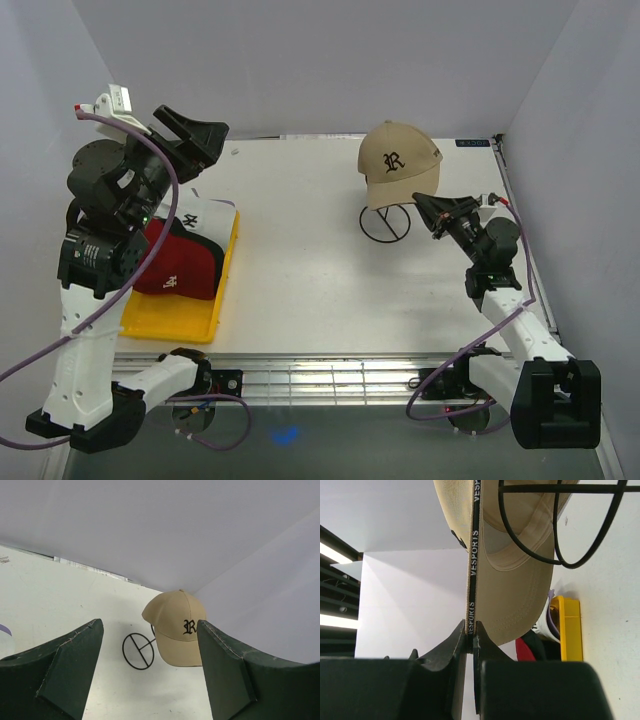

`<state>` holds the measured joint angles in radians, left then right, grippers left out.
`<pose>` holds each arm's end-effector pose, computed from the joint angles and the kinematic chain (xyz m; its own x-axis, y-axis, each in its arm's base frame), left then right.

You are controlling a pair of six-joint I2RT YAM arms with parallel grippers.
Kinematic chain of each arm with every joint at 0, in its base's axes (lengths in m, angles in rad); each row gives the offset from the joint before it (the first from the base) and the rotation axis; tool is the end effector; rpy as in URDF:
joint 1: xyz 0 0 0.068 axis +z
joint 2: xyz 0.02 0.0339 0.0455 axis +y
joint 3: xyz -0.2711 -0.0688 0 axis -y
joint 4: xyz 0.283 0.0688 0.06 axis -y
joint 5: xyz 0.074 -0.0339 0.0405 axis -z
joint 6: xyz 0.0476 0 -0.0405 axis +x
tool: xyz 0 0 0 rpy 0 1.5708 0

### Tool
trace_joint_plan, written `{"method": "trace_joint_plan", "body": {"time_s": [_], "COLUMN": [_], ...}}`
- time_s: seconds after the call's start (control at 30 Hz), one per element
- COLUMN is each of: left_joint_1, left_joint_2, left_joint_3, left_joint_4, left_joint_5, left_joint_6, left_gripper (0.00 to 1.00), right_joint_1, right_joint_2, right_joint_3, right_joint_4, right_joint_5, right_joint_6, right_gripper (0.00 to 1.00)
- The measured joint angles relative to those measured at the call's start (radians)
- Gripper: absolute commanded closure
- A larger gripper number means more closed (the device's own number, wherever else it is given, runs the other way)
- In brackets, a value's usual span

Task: Stack the hats

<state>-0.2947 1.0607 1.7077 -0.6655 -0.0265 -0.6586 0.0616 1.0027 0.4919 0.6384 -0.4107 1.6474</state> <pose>0.1906 -0.0565 0.5663 -0.1762 -0.5859 -0.7910 0.1987 0.7659 -0.6115 0.2654 0.0354 0.2710 -0.4601 0.8875 0.0252 -0.0921 -0.0760 0.9928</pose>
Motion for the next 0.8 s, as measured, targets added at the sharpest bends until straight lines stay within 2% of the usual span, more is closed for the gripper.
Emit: {"method": "trace_joint_plan", "body": {"time_s": [0.8], "left_joint_1": [0.0], "left_joint_2": [-0.019], "left_joint_3": [-0.04], "left_joint_4": [-0.008], "left_joint_5": [-0.006], "left_joint_6": [0.005], "left_gripper": [0.14], "right_joint_1": [-0.089], "right_joint_2": [0.039], "right_joint_3": [-0.265], "right_joint_4": [0.294], "right_joint_5": [-0.116], "right_joint_6": [0.129], "right_gripper": [0.92]}}
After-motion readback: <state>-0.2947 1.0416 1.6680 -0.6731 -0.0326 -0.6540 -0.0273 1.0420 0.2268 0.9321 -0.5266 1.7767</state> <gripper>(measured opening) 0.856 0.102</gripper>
